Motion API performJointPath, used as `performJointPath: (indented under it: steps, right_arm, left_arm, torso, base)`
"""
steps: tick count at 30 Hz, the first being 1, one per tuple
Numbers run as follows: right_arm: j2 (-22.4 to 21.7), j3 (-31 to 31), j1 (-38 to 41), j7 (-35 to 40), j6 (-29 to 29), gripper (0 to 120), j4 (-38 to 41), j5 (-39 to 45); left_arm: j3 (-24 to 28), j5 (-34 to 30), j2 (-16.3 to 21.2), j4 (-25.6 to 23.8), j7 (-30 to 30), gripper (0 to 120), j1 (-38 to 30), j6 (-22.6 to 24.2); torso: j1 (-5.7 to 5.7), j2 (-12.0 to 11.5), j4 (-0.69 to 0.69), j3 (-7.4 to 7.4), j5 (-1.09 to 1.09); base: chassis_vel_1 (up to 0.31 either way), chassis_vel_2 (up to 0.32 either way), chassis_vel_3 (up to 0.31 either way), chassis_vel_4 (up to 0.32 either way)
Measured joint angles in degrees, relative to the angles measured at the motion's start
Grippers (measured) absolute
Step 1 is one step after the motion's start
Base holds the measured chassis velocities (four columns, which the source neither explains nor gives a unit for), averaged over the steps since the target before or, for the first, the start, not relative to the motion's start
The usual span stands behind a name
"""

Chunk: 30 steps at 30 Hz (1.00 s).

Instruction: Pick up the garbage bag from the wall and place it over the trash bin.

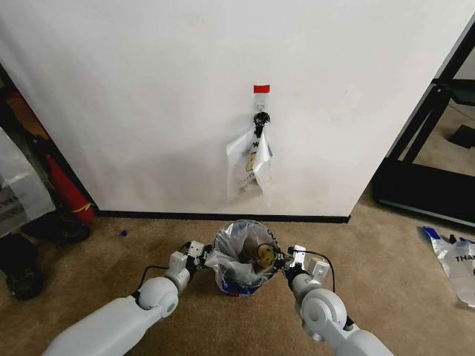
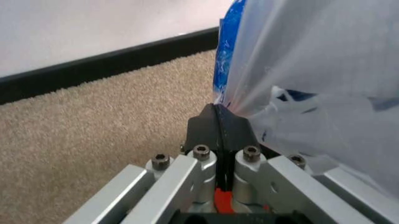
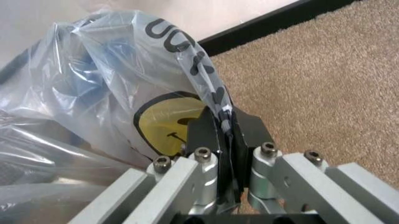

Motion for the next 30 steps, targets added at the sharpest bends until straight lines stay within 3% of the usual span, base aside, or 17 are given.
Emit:
performJointPath:
  steps: [3, 4, 6, 10, 14, 17, 23, 25, 28, 30]
  right_arm:
    - [-0.1, 0.0, -0.1, 0.1, 0.0, 1, 0.1, 0.0]
    - [-0.2, 0.1, -0.1, 0.1, 0.0, 1, 0.1, 0.0]
    - [-0.2, 0.1, -0.1, 0.1, 0.0, 1, 0.1, 0.0]
    - [-0.2, 0.1, 0.1, -0.1, 0.0, 1, -0.2, 0.0]
    - [-0.1, -0.1, 0.2, -0.2, 0.1, 1, -0.3, -0.1]
    - [0.1, -0.3, 0.3, -0.3, 0.1, 1, -0.5, -0.2]
    - [0.2, -0.1, 0.4, -0.4, 0.2, 1, -0.8, -0.4]
    - [0.1, 0.6, 0.0, -0.5, 0.2, 1, -0.8, -0.4]
    - [0.1, 2.6, -1.9, -0.5, 0.2, 1, -0.5, -0.9]
    - [0.1, 2.8, -2.1, -0.5, 0.2, 1, -0.5, -1.0]
  left_arm:
    - [-1.3, 0.1, 0.8, -1.6, -1.0, 0, 0.8, 0.5]
    - [-2.1, 0.3, 1.5, -2.5, -1.6, 7, 1.0, 1.3]
    - [-2.5, 0.6, 1.9, -3.0, -1.9, 8, 1.1, 1.9]
    - [-6.3, 3.4, 5.5, -6.8, -4.0, 28, 1.9, 6.7]
    - [-8.5, 4.0, 6.7, -8.2, -5.0, 36, 2.4, 7.9]
    - [-12.9, 3.2, 7.9, -10.7, -6.7, 51, 4.0, 8.7]
    - [-21.1, -1.8, 8.1, -17.8, -9.5, 69, 10.0, 8.6]
    - [-26.7, -8.3, 7.3, -25.0, -10.7, 85, 17.4, 7.7]
    - [-27.9, -12.9, 5.8, -28.4, -10.9, 97, 21.9, 7.3]
    - [-28.3, -13.9, 5.0, -29.0, -10.9, 98, 23.5, 7.1]
  torso:
    - [0.00, 0.0, 0.00, 0.00, 0.00]
    - [0.00, 0.0, 0.00, 0.00, 0.01]
    - [0.00, 0.0, 0.00, 0.00, 0.02]
    - [0.00, 0.0, 0.01, 0.00, 0.01]
    - [0.00, 0.0, 0.00, 0.00, 0.01]
    - [0.00, 0.0, 0.00, 0.00, 0.00]
    - [0.00, 0.0, 0.00, -0.01, 0.02]
    - [0.00, 0.0, 0.05, 0.00, 0.03]
    - [0.00, 0.0, 0.00, 0.00, 0.02]
    - [0.00, 0.0, -0.01, 0.00, 0.02]
  base:
    - [0.000, 0.000, 0.000, 0.000]
    - [0.000, 0.000, 0.000, 0.000]
    - [0.000, 0.000, 0.000, 0.000]
    - [0.000, 0.000, 0.000, 0.000]
    - [0.000, 0.000, 0.000, 0.000]
    - [0.000, 0.000, 0.000, 0.000]
    - [0.000, 0.000, 0.000, 0.000]
    - [0.000, 0.000, 0.000, 0.000]
    - [0.000, 0.000, 0.000, 0.000]
    - [0.000, 0.000, 0.000, 0.000]
